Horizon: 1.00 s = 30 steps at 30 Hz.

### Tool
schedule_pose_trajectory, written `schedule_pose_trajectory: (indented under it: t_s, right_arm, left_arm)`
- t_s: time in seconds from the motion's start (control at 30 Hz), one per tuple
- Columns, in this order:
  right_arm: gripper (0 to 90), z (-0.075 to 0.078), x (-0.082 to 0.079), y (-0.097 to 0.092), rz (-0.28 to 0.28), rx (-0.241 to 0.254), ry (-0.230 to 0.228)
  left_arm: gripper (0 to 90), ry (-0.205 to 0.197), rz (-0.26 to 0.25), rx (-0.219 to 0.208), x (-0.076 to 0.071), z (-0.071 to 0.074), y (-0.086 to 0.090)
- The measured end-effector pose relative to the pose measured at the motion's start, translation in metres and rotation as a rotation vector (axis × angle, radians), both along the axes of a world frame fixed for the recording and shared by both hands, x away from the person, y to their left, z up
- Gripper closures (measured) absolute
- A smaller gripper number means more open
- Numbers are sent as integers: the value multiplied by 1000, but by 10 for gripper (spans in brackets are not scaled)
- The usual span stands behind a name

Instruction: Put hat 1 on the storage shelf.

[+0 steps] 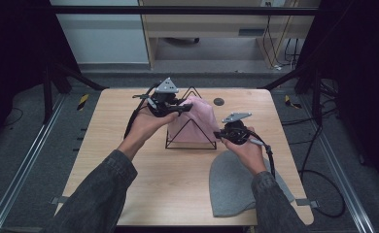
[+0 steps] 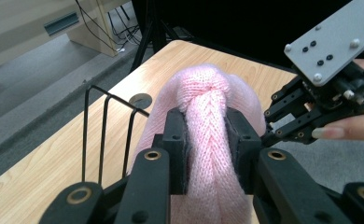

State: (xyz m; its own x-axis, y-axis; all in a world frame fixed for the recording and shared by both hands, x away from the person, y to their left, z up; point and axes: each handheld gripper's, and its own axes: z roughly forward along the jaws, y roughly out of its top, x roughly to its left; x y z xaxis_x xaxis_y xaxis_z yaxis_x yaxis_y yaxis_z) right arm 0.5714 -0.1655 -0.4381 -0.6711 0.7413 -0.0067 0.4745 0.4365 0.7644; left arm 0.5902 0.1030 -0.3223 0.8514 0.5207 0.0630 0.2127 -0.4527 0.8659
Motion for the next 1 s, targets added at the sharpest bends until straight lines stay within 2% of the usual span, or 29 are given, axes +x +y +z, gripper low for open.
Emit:
schedule_pose_trajectory:
  t_s: [0.13,0.17,0.2,0.27,0.3,0.43,0.5,0.57,0.6,0.77,0.8,1.0]
  right_arm:
    - [776,-2,0,-2,-2,8,5]
    - [724,-3,-1,-3,-9,6,14]
    - [724,-3,-1,-3,-9,6,14]
    - [662,-2,-4,-4,-9,-7,17]
    - [616,-1,-9,-8,-17,-29,9]
    - [562,0,-14,-18,-38,-33,10]
    - [517,2,-19,-32,-78,-30,1]
    - [507,2,-20,-35,-86,-32,1]
    - [484,3,-22,-44,-107,-37,2]
    - [472,5,-24,-57,-136,-46,2]
    - [463,6,-25,-65,-157,-54,9]
    - [434,2,-28,-80,-189,-64,44]
  left_arm:
    - [726,8,-2,-9,0,-4,0]
    - [726,9,-2,-11,-1,-5,0]
    - [726,14,-3,-14,-1,-6,0]
    - [726,14,-7,-7,-2,-8,-1]
    - [726,13,-6,-5,-3,-9,-2]
    - [723,14,-2,-4,-3,-11,-3]
    - [719,17,-1,-1,-5,-13,-5]
    - [717,16,-3,8,-5,-13,-5]
    - [707,21,-3,2,-5,-14,-5]
    - [674,30,7,-9,-6,-16,-3]
    - [651,35,13,-14,-7,-17,-3]
    - [556,31,14,-35,-13,-15,-1]
